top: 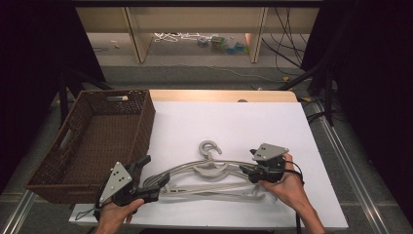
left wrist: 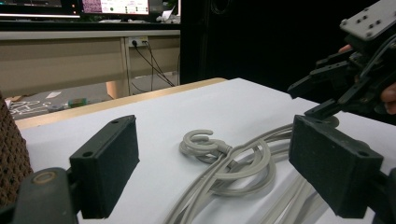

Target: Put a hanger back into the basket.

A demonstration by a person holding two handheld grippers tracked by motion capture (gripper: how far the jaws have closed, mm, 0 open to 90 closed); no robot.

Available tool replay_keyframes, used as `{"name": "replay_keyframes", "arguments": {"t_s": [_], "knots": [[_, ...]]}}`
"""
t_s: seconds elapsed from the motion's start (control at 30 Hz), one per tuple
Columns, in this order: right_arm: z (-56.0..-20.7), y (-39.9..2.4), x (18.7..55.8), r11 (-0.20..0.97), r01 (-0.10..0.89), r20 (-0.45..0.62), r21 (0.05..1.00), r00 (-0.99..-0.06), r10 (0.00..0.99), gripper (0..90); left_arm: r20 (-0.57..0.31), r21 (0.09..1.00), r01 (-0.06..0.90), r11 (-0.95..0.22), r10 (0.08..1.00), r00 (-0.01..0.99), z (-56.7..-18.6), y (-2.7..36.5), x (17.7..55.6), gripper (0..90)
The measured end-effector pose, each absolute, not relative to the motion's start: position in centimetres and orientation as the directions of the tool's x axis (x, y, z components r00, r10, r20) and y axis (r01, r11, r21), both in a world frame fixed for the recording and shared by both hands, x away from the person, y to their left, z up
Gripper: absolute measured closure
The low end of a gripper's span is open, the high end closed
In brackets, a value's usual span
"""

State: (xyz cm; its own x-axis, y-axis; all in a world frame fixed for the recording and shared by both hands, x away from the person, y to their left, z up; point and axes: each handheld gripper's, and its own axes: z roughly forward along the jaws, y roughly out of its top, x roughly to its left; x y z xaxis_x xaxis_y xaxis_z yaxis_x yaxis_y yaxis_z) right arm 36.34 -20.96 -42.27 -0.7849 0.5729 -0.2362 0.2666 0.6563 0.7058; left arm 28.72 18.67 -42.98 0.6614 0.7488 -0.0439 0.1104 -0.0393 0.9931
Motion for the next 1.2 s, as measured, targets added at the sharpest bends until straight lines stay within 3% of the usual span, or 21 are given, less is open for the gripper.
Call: {"name": "replay_keyframes", "arguments": {"t_s": [0.23,0.6,1.0,1.2], "knots": [[-43.5,-19.4,38.8,0.770,0.258,-0.287,0.583,-0.822,0.492,48.9,-0.044,0.993,0.110,-0.039,0.749,0.661,-43.0,18.7,28.7,15.9],[-45.0,-18.0,40.8,0.826,0.262,-0.241,0.498,-0.874,0.422,61.4,-0.048,0.992,0.119,-0.041,0.749,0.661,-43.0,18.7,28.8,15.9],[-46.0,-16.4,41.5,0.889,0.163,-0.297,0.427,-0.904,0.308,77.0,-0.031,0.992,0.112,-0.059,0.745,0.667,-43.0,18.7,28.9,16.0],[-45.7,-16.2,41.3,0.919,0.079,-0.350,0.387,-0.909,0.226,80.3,-0.039,0.992,0.116,-0.052,0.744,0.667,-43.0,18.7,29.0,16.0]]}}
